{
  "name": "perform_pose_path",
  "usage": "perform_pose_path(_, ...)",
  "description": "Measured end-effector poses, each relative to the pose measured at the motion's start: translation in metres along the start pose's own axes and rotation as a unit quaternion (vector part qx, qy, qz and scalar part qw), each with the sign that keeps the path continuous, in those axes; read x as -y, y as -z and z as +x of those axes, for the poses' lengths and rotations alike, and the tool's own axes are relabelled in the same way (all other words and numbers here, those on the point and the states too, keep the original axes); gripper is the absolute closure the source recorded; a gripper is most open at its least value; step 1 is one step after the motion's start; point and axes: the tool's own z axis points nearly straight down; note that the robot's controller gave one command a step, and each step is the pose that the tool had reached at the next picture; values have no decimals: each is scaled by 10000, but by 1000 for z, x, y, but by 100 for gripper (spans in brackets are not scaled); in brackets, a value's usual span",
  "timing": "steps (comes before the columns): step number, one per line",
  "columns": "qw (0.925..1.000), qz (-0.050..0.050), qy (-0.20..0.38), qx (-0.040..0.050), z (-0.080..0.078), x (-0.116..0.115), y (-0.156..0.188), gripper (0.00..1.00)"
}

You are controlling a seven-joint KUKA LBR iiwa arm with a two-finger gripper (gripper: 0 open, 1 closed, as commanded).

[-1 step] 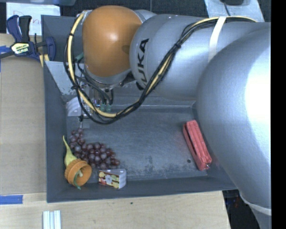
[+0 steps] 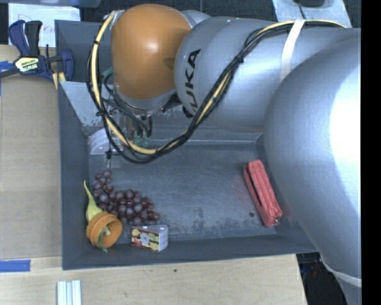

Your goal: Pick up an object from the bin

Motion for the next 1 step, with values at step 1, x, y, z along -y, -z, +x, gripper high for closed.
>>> perform_pose_path(1, 9983, -10, -575, 8, 71, 28, -95, 0)
